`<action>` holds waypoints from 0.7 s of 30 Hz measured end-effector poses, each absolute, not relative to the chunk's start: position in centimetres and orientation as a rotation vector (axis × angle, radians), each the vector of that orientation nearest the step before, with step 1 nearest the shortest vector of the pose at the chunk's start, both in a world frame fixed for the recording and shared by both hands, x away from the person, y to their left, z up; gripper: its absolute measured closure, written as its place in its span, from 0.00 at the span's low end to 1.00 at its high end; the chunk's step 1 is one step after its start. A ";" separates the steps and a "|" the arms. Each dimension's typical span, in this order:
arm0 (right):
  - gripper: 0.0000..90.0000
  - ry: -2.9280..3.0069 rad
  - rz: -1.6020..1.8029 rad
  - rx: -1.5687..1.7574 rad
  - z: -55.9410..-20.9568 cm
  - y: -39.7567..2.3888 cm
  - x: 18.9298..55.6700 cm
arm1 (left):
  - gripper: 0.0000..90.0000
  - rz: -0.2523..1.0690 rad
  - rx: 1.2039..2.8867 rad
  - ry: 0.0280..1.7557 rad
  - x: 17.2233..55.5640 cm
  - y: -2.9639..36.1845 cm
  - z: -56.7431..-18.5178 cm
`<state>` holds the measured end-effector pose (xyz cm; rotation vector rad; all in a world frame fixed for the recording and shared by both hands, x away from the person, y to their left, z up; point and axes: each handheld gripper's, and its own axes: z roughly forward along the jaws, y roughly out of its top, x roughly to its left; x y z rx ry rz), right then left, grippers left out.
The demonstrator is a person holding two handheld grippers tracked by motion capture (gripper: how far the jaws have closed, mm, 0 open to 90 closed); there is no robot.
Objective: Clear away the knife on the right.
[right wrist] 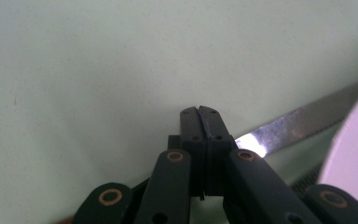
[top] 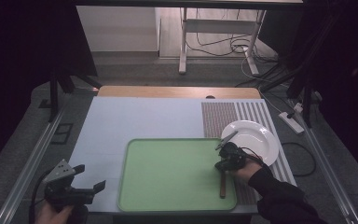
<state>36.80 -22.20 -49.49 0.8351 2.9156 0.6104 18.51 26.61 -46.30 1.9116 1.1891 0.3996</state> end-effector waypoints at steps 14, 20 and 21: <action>0.98 2.913 0.616 0.873 -49.3 -23.4 37.0 | 0.02 0.399 1.910 1.189 18.5 26.6 -46.3; 0.91 2.885 0.704 0.824 -48.4 -22.9 36.6 | 0.02 0.400 1.912 1.191 18.5 26.6 -46.3; 0.89 2.874 0.708 0.810 -48.2 -22.8 36.4 | 0.02 0.400 1.912 1.191 18.5 26.6 -46.3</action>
